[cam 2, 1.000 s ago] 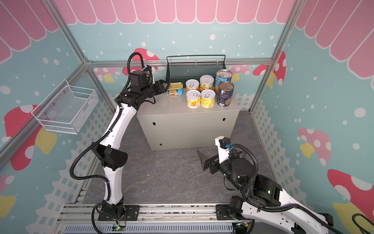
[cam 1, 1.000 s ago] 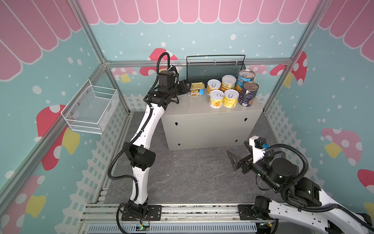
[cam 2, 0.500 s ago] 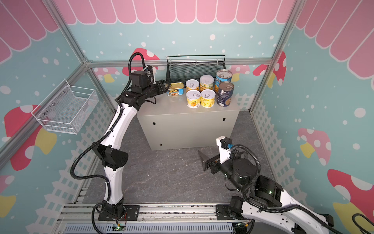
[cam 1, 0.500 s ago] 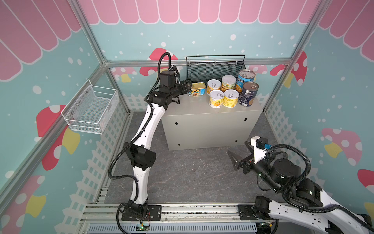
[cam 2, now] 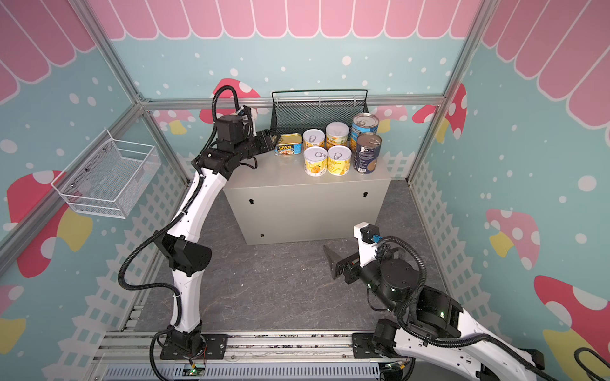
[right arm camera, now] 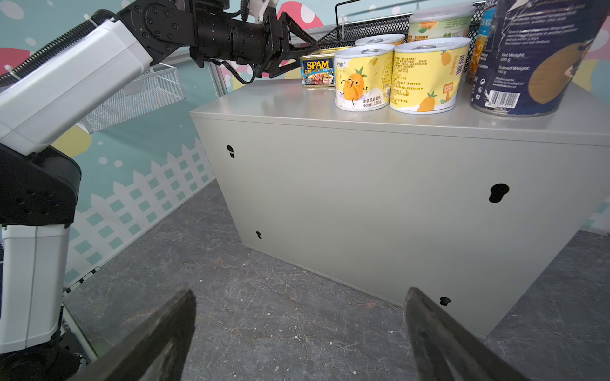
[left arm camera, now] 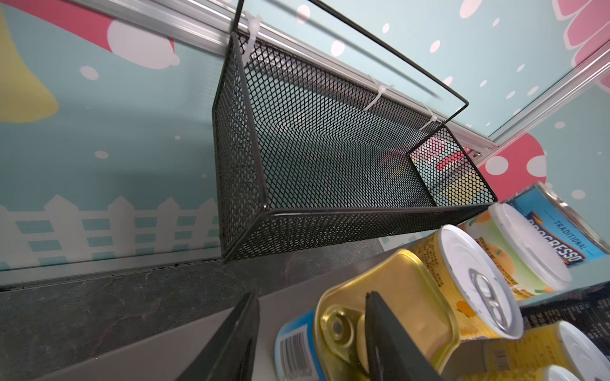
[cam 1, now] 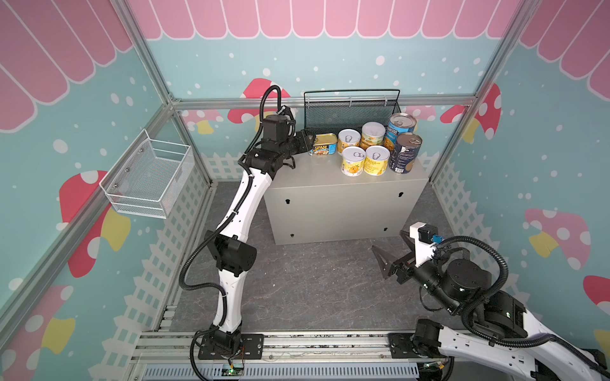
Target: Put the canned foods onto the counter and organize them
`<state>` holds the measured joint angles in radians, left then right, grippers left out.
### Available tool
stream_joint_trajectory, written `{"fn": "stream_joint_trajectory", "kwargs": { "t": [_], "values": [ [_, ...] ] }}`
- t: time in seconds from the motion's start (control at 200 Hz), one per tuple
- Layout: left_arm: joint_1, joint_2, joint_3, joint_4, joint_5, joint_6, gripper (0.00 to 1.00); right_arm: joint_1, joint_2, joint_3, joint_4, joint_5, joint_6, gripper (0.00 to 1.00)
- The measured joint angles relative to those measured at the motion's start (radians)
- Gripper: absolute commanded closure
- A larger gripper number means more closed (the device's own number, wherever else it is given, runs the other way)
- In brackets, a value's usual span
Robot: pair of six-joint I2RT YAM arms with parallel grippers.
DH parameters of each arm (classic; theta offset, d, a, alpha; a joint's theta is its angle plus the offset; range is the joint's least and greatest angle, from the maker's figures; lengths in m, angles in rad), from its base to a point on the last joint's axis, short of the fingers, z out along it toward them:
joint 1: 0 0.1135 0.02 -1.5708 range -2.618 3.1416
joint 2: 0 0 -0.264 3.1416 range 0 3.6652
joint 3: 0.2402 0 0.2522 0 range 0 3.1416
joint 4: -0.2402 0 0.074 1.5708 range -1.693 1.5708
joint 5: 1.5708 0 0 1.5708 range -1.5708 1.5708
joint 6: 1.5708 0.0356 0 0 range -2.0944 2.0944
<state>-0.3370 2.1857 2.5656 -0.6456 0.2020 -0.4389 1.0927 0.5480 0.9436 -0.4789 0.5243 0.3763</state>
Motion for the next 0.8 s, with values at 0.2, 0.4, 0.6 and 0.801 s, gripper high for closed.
{"fn": "stream_joint_trajectory", "kwargs": {
  "t": [0.2, 0.4, 0.6, 0.801],
  "values": [
    [0.0, 0.008, 0.013, 0.0, 0.003, 0.0, 0.48, 0.0, 0.0, -0.001, 0.0, 0.002, 0.0, 0.01],
    [0.0, 0.01, 0.017, -0.002, 0.004, 0.0, 0.46, 0.0, 0.0, -0.002, 0.0, 0.003, 0.0, 0.01],
    [0.0, 0.01, 0.018, -0.011, 0.01, 0.0, 0.31, 0.0, 0.0, -0.002, 0.0, 0.003, 0.002, 0.01],
    [-0.001, 0.01, 0.018, -0.016, 0.031, 0.007, 0.26, 0.0, 0.0, -0.002, 0.0, 0.003, 0.003, 0.01]
  ]
}}
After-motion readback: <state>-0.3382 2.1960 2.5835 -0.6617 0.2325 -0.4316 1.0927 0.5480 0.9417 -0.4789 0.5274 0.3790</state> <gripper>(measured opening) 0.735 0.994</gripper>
